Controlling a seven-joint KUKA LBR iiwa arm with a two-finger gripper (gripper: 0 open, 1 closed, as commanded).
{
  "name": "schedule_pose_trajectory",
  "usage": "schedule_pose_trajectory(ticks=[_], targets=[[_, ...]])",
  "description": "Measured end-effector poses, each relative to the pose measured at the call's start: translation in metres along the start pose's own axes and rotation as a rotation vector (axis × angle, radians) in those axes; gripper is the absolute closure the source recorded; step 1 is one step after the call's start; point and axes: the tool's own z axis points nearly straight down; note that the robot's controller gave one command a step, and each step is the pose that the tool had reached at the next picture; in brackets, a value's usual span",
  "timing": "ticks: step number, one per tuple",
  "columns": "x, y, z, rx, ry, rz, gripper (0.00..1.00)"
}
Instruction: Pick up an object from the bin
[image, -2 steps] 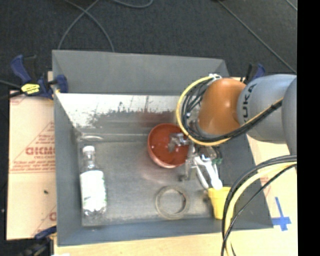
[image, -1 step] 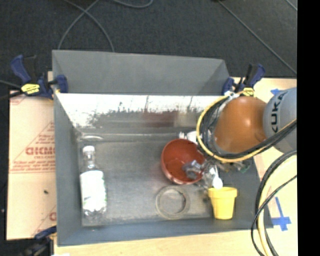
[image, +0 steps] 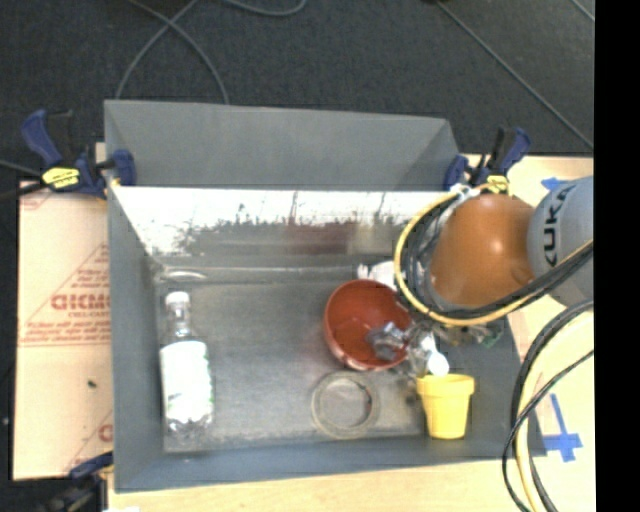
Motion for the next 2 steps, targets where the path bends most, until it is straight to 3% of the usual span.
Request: schedule_pose_trajectory(ticks=[2], targets=[[-0.0019,-0.0012,-0.0190,0.006,-0.008,0.004,1.00]])
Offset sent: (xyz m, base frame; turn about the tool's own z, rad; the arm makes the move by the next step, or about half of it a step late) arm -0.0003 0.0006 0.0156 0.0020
